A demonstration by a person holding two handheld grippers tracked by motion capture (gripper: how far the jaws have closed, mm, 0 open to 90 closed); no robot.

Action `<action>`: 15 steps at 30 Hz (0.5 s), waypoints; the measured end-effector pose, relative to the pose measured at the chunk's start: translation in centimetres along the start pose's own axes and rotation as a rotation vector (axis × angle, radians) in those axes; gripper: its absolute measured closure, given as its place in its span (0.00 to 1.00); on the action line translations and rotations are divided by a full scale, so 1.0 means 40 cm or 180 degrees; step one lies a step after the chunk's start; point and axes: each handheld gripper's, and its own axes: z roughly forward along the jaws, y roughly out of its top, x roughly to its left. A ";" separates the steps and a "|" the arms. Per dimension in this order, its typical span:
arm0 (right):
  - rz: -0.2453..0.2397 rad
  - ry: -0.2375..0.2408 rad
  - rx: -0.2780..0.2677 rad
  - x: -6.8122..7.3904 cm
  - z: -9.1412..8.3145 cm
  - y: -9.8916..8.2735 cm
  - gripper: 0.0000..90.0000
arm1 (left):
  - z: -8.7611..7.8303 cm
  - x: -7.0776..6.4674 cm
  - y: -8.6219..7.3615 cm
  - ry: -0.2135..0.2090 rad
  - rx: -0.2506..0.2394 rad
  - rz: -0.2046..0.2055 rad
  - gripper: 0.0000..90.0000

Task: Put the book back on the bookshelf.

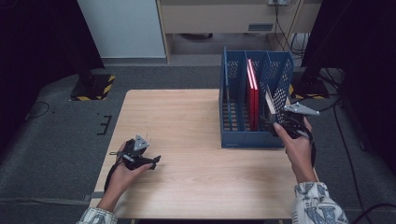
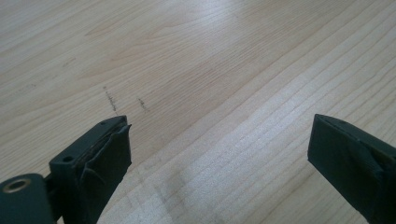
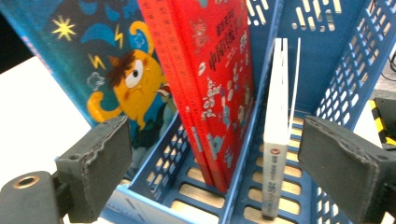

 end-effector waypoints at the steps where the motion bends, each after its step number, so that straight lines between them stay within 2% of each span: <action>1: -0.0004 0.0010 -0.0001 0.003 -0.002 -0.002 0.11 | 0.000 0.000 0.000 -0.0001 0.0001 -0.0001 0.06; 15: -0.0056 0.0094 -0.0039 0.026 -0.030 -0.036 0.11 | 0.001 0.000 0.000 0.0004 0.0006 0.0001 0.06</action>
